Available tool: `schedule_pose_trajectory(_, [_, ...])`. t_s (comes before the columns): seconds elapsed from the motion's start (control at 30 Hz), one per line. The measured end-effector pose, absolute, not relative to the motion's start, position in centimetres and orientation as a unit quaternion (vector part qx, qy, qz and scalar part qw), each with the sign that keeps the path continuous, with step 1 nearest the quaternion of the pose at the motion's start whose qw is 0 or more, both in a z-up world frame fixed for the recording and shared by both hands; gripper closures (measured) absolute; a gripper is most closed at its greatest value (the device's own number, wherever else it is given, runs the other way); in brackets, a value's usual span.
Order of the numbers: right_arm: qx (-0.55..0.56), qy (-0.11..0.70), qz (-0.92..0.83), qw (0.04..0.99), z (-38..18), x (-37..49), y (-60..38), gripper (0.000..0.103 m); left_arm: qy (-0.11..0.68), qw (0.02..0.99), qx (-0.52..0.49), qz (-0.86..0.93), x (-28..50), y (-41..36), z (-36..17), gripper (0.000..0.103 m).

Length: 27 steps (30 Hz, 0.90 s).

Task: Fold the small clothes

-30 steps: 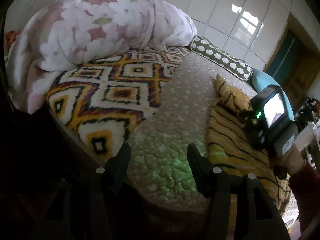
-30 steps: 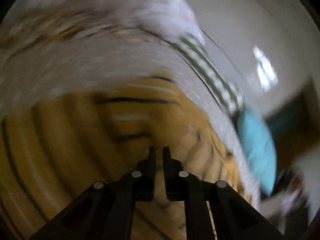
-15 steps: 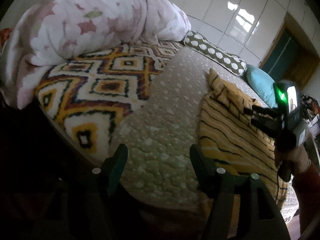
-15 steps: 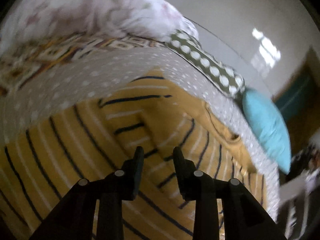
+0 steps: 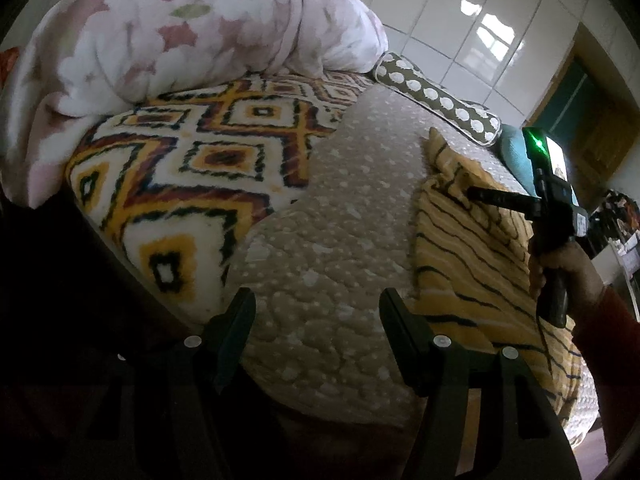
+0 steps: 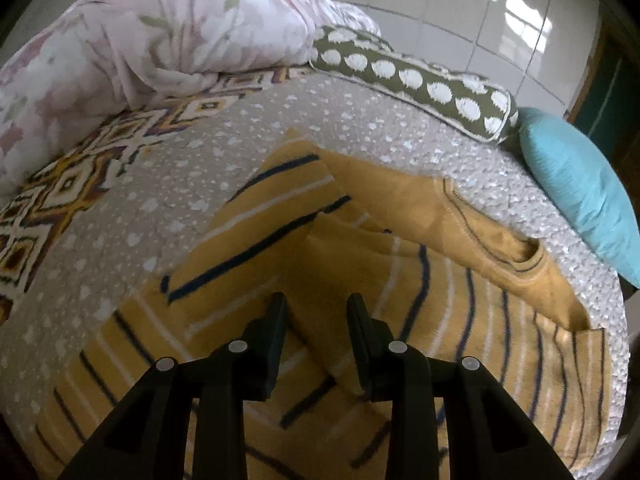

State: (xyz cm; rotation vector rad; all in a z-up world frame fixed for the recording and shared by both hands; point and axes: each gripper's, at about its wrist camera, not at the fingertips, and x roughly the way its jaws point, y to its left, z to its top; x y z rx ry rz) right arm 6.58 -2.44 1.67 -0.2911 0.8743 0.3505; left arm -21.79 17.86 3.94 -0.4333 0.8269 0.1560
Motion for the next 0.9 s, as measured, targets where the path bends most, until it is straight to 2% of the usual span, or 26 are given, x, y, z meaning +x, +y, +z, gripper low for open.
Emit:
schedule_pose_trajectory(0.03, [-0.135,0.423,0.17,0.88,1.6,6.7,-2.4,0.098,0.399,0.89,-0.21,0.075,-21.7,18.0,3.9,0.04])
schedule_pose_trajectory(0.07, [-0.125,0.43,0.171,0.877,1.7,7.0,-2.5,0.102,0.399,0.889,-0.211,0.074,-21.7,18.1,3.8,0.04])
schedule_pose_trajectory(0.4, [-0.081,0.411,0.192,0.887,5.3,7.6,-1.5,0.101,0.398,0.886,-0.228,0.071,-21.8,19.2,3.6,0.04])
schedule_pose_trajectory(0.43, [-0.088,0.412,0.193,0.886,5.2,7.6,-1.4,0.093,0.396,0.886,-0.228,0.072,-21.9,19.4,3.6,0.04])
schedule_pose_trajectory(0.47, [-0.095,0.417,0.194,0.883,4.9,7.5,-1.3,0.072,0.395,0.886,-0.23,0.073,-21.9,19.5,3.6,0.04])
schedule_pose_trajectory(0.53, [-0.112,0.421,0.192,0.879,3.9,7.3,-1.1,0.05,0.394,0.886,-0.235,0.072,-21.8,19.7,3.5,0.04])
schedule_pose_trajectory(0.67, [-0.14,0.437,0.166,0.873,1.3,7.4,-1.4,0.051,0.396,0.886,-0.231,0.069,-21.7,19.6,3.4,0.04])
schedule_pose_trajectory(0.7, [-0.143,0.433,0.162,0.875,1.1,7.3,-1.6,0.055,0.395,0.887,-0.229,0.069,-21.8,19.6,3.5,0.04])
schedule_pose_trajectory(0.73, [-0.141,0.428,0.159,0.878,1.1,7.1,-1.9,0.077,0.394,0.888,-0.227,0.069,-21.8,19.6,3.5,0.04])
schedule_pose_trajectory(0.77, [-0.128,0.429,0.152,0.881,1.3,7.2,-2.6,0.096,0.393,0.888,-0.227,0.068,-21.8,19.7,3.5,0.04])
schedule_pose_trajectory(0.9, [-0.076,0.415,0.149,0.894,3.6,7.3,-3.9,0.096,0.389,0.888,-0.235,0.065,-21.7,19.9,3.4,0.04])
